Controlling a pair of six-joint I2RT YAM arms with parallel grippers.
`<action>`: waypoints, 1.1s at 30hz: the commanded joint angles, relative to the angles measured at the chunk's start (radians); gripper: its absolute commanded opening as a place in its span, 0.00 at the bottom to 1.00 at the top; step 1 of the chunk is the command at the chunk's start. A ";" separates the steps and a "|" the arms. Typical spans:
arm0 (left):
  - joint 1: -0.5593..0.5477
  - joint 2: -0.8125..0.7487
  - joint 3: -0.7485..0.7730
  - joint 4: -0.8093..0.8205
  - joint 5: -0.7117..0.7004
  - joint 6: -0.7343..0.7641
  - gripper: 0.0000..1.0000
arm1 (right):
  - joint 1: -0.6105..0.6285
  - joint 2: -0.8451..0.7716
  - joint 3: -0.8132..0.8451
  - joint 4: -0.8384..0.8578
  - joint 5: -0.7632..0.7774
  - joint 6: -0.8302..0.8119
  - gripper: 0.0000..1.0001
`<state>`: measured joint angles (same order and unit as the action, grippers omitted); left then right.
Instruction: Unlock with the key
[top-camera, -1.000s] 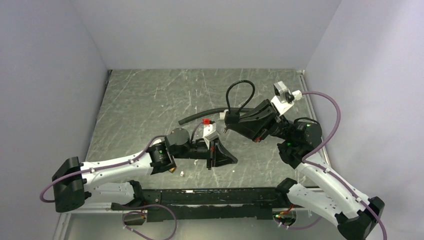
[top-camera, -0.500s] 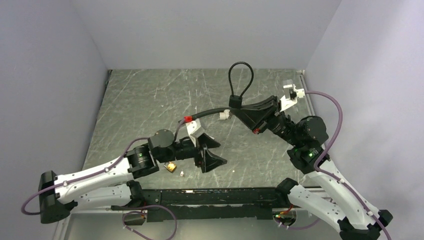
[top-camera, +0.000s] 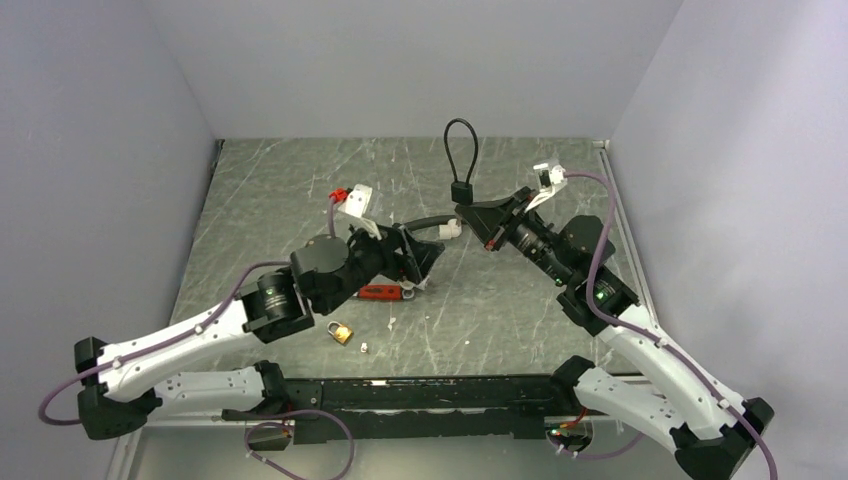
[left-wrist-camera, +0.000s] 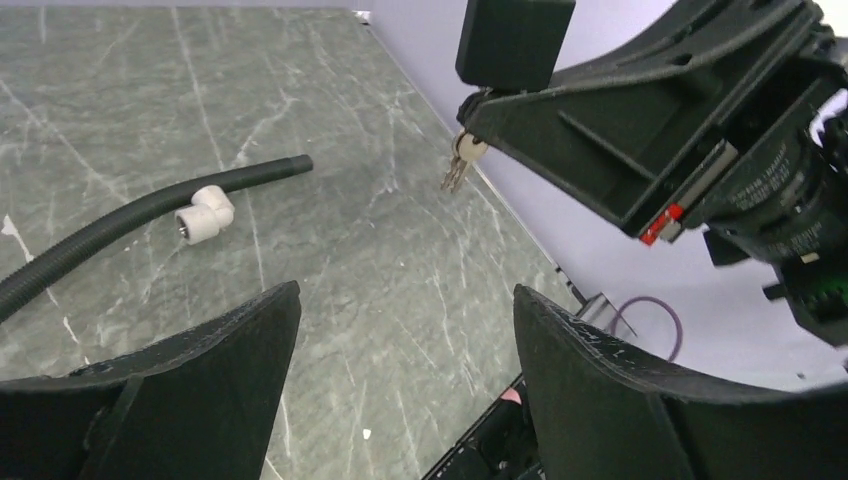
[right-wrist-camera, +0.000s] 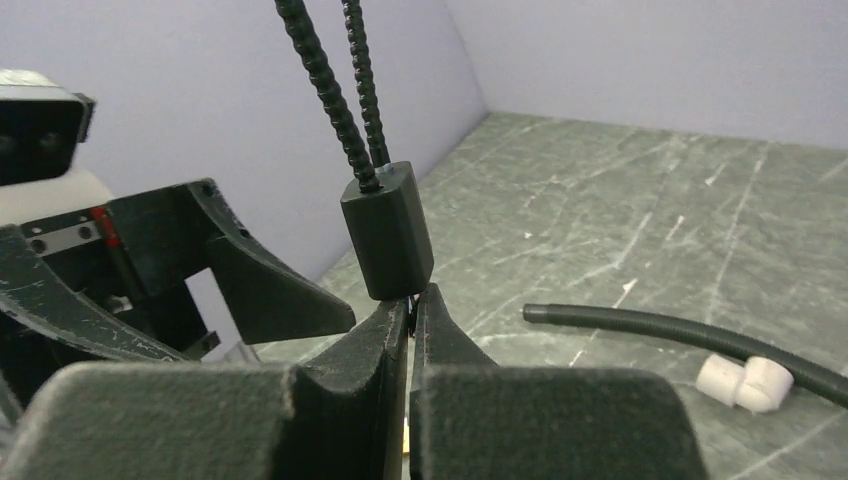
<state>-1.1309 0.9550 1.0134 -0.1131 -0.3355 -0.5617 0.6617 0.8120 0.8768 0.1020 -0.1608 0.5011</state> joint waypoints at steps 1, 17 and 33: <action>-0.020 0.064 0.063 0.029 -0.158 -0.034 0.81 | 0.004 0.007 -0.009 0.031 0.071 -0.034 0.00; -0.105 0.174 0.070 0.380 -0.314 0.078 0.84 | 0.035 0.055 -0.037 0.044 0.101 -0.031 0.00; -0.104 0.307 0.105 0.500 -0.432 0.201 0.74 | 0.058 0.050 -0.024 0.060 0.049 -0.006 0.00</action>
<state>-1.2324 1.2366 1.0775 0.3031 -0.7052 -0.4191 0.7074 0.8761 0.8341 0.0914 -0.0906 0.4828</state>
